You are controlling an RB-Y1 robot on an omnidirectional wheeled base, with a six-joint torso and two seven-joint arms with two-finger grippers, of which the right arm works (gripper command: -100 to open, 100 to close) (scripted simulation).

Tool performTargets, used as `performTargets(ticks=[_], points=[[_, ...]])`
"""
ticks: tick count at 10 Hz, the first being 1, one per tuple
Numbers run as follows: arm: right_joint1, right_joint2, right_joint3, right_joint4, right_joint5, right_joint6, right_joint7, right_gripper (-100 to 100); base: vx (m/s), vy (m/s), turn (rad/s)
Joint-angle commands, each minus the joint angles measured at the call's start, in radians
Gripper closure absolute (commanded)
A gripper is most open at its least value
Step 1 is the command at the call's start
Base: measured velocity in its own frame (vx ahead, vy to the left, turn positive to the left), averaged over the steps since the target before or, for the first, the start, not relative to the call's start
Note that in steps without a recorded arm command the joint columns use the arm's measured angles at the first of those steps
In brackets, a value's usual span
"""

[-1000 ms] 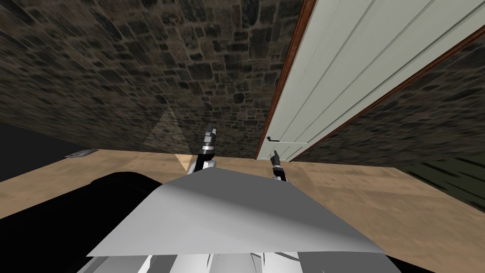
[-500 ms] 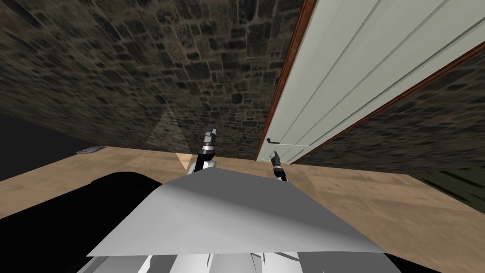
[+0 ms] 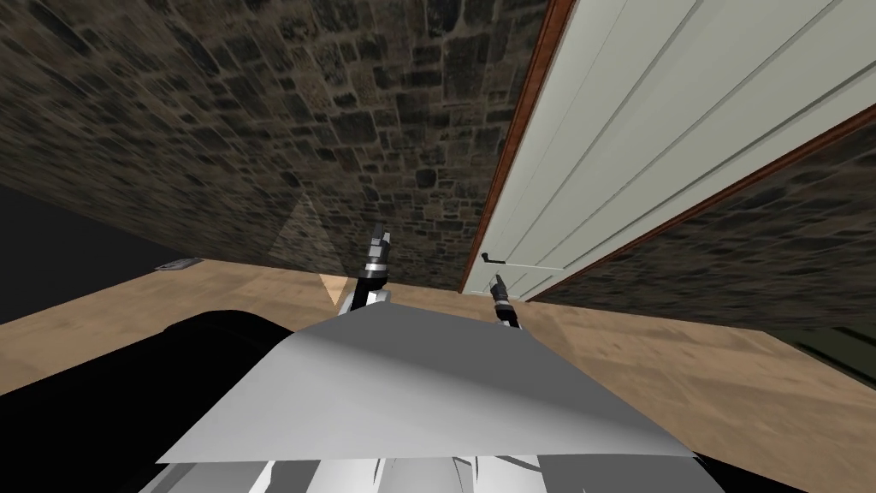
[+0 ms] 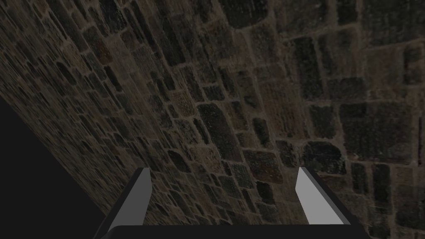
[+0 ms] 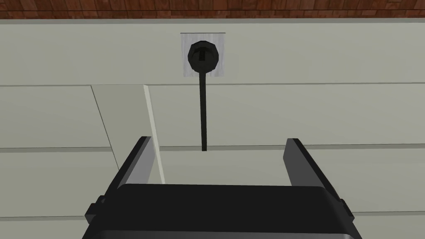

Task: Pull the door open

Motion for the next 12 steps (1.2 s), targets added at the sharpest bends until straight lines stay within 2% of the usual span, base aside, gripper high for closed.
performTargets(ticks=[1, 3, 4, 5, 8, 10, 11, 12], points=[[-0.011, -0.005, 0.003, 0.029, -0.002, -0.01, -0.002, -100, 0.08, -0.081, 0.059], [-0.027, -0.011, 0.007, 0.072, -0.006, -0.023, -0.005, -100, 0.059, -0.075, 0.057], [-0.026, -0.009, 0.006, 0.067, -0.004, -0.022, -0.005, -100, 0.024, -0.038, 0.015], [-0.019, -0.025, -0.005, 0.084, -0.013, -0.038, -0.019, -100, 0.154, 0.033, 0.165], [-0.006, -0.05, -0.024, 0.106, -0.026, -0.06, -0.04, -100, 0.187, 0.079, 0.136], [0.012, -0.083, -0.049, 0.135, -0.043, -0.089, -0.068, -100, 0.202, 0.036, 0.229], [0.017, -0.093, -0.056, 0.144, -0.048, -0.099, -0.076, -100, 0.21, 0.007, 0.145], [0.017, -0.093, -0.056, 0.14, -0.048, -0.099, -0.076, -100, 0.14, -0.012, 0.033]])
